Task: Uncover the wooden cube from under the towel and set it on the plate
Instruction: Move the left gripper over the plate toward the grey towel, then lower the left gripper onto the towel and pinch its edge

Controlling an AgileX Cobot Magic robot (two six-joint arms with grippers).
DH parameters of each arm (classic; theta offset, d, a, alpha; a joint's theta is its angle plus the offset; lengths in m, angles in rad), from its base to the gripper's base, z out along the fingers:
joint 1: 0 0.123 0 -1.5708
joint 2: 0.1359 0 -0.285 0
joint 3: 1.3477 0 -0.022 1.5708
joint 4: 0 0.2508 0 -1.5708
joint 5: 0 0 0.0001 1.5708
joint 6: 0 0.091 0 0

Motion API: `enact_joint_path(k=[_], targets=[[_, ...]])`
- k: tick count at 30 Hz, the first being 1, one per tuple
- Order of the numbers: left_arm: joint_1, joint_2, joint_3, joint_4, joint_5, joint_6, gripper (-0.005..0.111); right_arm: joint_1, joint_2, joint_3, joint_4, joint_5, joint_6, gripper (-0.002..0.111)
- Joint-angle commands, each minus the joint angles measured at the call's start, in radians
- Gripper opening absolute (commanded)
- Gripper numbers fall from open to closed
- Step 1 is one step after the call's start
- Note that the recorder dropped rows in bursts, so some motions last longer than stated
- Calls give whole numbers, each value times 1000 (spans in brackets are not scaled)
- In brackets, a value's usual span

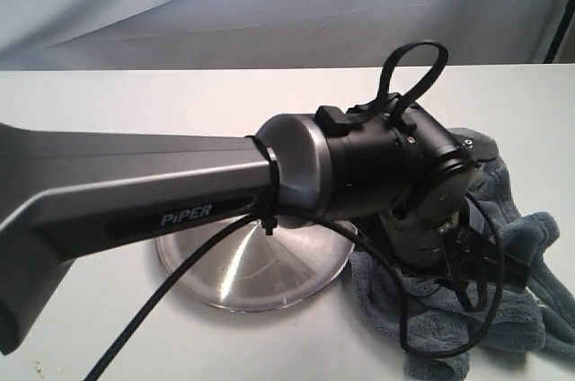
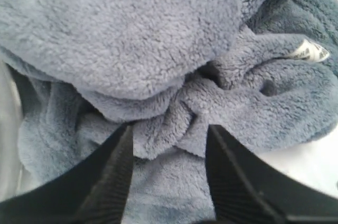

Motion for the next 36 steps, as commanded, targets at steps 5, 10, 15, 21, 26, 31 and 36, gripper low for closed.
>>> enact_joint_path(k=[5,10,15,21,26,31,36], targets=[[-5,-16,-114,-279,187,328,0,0,-6,3,5,12,4,3],[-5,-16,-197,-319,137,359,0,0,-6,3,5,12,4,3],[9,-16,-292,-287,58,363,0,0,-6,3,5,12,4,3],[87,-16,-362,-214,107,359,0,0,-6,3,5,12,4,3],[203,-16,-372,-214,295,361,0,0,-6,3,5,12,4,3],[290,-16,-370,-154,411,389,0,0,-6,3,5,12,4,3],[284,-69,-232,-150,411,386,0,0,-6,3,5,12,4,3]])
